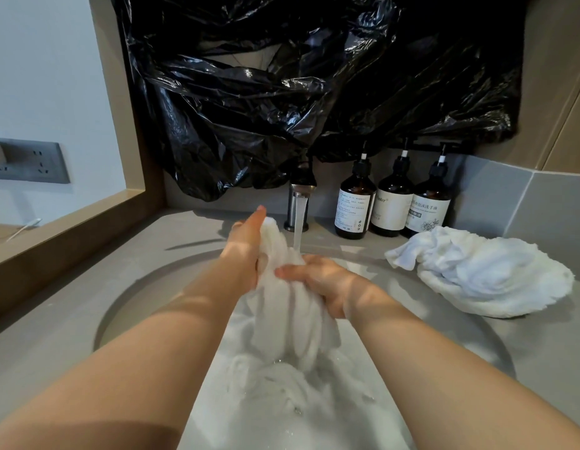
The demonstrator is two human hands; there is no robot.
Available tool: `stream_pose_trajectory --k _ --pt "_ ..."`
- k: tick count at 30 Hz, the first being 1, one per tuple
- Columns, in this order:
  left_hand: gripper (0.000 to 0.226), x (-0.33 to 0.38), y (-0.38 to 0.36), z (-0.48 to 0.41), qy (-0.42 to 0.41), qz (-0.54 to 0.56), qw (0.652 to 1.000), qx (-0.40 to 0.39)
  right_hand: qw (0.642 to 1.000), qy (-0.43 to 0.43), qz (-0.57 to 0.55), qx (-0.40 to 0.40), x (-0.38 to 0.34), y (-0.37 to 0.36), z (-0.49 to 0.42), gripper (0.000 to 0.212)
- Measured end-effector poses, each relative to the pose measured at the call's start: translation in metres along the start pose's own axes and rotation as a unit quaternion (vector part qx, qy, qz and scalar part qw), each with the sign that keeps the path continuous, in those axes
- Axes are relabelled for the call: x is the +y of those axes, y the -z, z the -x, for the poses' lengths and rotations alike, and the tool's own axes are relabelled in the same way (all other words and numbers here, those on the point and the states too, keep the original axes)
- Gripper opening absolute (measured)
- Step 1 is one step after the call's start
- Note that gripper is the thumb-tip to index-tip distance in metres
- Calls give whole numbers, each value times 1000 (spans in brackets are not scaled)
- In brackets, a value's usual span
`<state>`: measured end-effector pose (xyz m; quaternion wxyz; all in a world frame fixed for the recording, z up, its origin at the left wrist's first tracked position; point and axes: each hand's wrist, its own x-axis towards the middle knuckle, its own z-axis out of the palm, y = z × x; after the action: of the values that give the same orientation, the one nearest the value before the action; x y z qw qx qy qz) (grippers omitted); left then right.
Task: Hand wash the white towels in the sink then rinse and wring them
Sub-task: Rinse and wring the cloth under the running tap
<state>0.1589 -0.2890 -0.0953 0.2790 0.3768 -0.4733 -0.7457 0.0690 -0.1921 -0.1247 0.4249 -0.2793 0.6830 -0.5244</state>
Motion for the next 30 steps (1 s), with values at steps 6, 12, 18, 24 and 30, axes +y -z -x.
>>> stream_pose_trajectory --k 6,12,18,24,30 --pt "79 -25 11 4 16 -182 980 -77 985 -21 -152 85 -14 2 -6 32" --pt "60 -34 5 22 19 -99 982 -162 946 -11 -323 10 -22 5 15 50" --pt "35 -16 8 22 71 36 995 -57 982 -75 -172 19 -4 -8 22 74" --pt "13 -7 11 24 63 20 997 -33 997 30 -65 -12 6 -13 32 50" --pt "51 -12 9 23 -43 -116 992 -23 970 22 -135 201 -3 -10 10 68"
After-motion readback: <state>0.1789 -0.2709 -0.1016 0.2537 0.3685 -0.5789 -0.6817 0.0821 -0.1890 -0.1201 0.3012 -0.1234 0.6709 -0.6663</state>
